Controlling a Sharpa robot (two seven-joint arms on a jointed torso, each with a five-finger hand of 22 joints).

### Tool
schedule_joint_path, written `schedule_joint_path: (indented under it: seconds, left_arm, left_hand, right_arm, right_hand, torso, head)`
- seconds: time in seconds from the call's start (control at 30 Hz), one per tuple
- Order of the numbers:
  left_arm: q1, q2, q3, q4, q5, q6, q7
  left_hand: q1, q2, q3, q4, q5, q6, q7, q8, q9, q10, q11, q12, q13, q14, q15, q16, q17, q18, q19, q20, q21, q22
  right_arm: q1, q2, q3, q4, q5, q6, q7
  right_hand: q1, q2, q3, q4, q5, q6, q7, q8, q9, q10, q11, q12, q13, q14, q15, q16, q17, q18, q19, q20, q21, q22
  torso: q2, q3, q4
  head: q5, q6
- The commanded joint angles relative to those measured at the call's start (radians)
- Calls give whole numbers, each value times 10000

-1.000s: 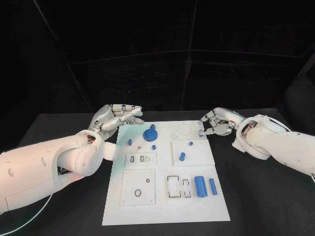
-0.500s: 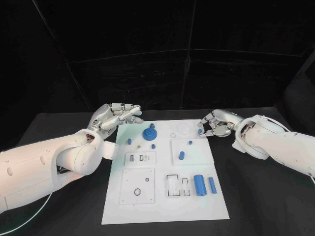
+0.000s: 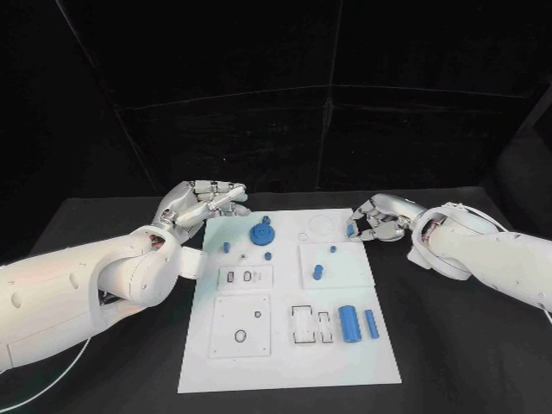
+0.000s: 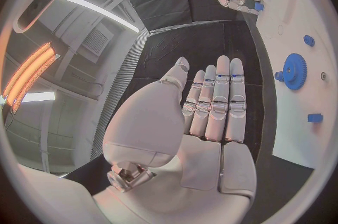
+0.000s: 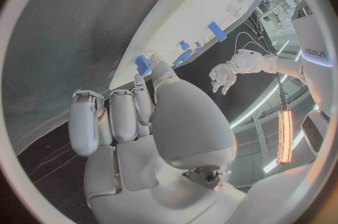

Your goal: Assemble the parts on the task board

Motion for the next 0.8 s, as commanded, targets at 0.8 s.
schedule_joint_path:
  seconds: [0.8]
  left_arm:
    - [10,13,7,-43,-51,103,-6]
  left_hand:
    - [-26,91,-16,-72,-28,61,51,-63,-15,47,23,-75,-22,-35,39,-110,4,56,-97,7,-39,-24]
  right_arm:
    - [-4,154,0,-68,-66,-410,-195]
  right_hand:
    - [140,886,776,-167,-480,889,-294,295,28,351,-294,254,288,230,-223,54,149,-73,151,-197,55,963]
  torso:
    - [-8,6,9]
  head:
    - [-37,-52]
